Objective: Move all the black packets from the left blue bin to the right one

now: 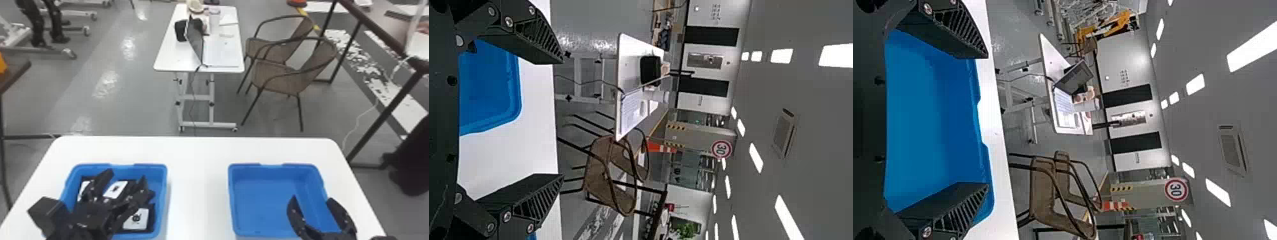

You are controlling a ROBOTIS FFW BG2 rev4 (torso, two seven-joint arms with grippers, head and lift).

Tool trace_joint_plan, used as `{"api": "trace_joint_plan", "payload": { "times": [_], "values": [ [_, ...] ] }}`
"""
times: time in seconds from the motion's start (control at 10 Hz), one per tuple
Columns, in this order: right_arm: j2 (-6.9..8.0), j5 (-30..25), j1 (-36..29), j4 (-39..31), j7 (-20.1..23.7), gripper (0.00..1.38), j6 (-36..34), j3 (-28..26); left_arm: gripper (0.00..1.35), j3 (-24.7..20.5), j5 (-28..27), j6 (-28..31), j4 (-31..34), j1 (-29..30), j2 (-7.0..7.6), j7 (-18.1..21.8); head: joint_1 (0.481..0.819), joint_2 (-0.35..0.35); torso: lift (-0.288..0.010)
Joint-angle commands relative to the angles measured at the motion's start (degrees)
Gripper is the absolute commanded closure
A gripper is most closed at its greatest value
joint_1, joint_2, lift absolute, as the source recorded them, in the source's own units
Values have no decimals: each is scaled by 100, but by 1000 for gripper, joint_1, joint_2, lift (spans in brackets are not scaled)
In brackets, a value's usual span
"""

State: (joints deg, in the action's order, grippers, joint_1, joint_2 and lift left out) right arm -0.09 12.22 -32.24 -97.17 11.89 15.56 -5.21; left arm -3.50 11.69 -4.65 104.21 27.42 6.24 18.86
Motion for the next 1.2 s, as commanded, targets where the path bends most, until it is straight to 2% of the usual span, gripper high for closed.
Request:
{"api": "trace_joint_plan", "payload": {
  "times": [0.0, 0.3, 0.5, 0.6, 0.7, 0.8, 0.9, 1.0, 1.1],
  "values": [
    [14, 35, -28, 40, -125, 102, 131, 72, 226, -2, 8, 8, 3, 0, 0, 3, 695, -49, 0],
    [14, 220, -37, 111, -169, 104, 166, 160, 226, -37, 26, 78, -24, 0, 0, 47, 695, -50, 0],
    [14, 343, -20, 146, -169, 102, 158, 239, 226, -309, 105, 544, 38, 88, -9, 258, 695, -44, 0],
    [14, 343, -20, 128, -169, 104, 122, 248, 226, -485, 281, 764, 73, 176, -105, 241, 695, -29, 0],
    [14, 343, -20, 111, -169, 104, 70, 248, 226, -661, 342, 904, 117, 334, -325, 241, 695, -8, 0],
    [14, 360, -28, 102, -169, 102, 35, 248, 229, -863, 360, 1440, 214, 448, -580, 258, 695, 13, 0],
    [14, 360, -28, 102, -169, 104, -1, 257, 229, -1118, 439, 2117, 214, 405, -639, 522, 695, 27, 0],
    [14, 378, -20, 93, -169, 104, -18, 266, 225, -1285, 96, 2310, 214, 308, -639, 759, 695, 29, 0],
    [14, 404, -2, 102, -151, 102, -36, 283, 226, -1390, -62, 2548, 196, 185, -639, 812, 695, 42, 0]
  ]
}}
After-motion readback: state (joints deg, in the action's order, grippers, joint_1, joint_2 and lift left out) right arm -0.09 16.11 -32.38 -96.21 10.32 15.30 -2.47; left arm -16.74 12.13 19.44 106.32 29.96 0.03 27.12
